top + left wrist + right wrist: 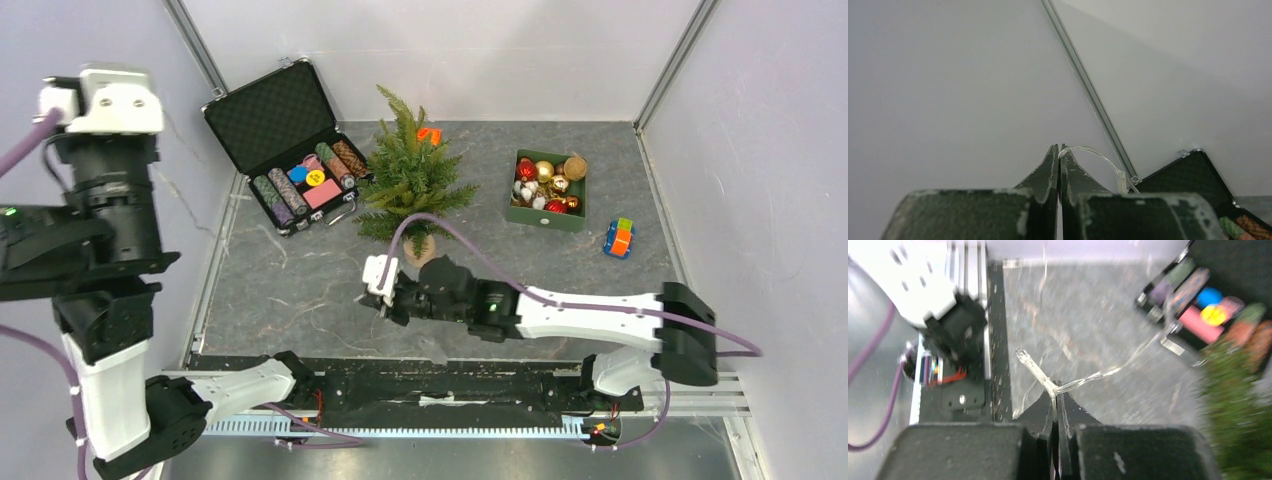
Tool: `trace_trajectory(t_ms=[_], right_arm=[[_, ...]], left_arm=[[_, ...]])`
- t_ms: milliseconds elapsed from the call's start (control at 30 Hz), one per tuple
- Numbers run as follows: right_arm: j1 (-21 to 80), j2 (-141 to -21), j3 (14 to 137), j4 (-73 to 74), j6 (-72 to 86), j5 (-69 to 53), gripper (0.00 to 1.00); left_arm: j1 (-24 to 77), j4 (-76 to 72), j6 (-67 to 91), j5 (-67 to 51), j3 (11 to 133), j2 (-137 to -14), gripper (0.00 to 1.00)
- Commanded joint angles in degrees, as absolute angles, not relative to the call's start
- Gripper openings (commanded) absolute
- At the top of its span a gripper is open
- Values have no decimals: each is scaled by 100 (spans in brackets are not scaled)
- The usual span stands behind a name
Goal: Decorate the small christmas tree
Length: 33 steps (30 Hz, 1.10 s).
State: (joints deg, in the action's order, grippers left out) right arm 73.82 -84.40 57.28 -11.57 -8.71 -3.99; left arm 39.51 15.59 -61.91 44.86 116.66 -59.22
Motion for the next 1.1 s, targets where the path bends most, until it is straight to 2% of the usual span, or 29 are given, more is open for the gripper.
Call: trace_trajectory(t_ms=[0,233,333,533,633,733,967,1067], right_arm=[[7392,-7591,6813,-273,-1308,-35,0],[7399,-7598,7774,865,-2365,580,0],[7387,-7699,7858,1126,-2810,390,0],[7388,-7858,7401,1351,-3066,629,0],[7383,-7817,7128,1346,-3037,775,0],[7359,-7744,6896,1316,-2990,1074,0],[7119,-7353,5967,724,-2636,1293,0],[7119,-7096,5511,275,-2494,1210,0]], left_arm=[[3965,1818,-5728,4474,11426,-6061,2],[3914,1580,-5390,4500,10821,-6317,2],[3793,1145,-5543,4629,10231,-6270,2],[2760,184,-5729,4427,8895,-5927,2],[1758,78,-5339,3902,8612,-5970,2],[1206,51,-5014,3543,8549,-6184,2],[790,-569,-4820,3322,8612,-6828,2],[659,-588,-4404,3315,8575,-6633,2]])
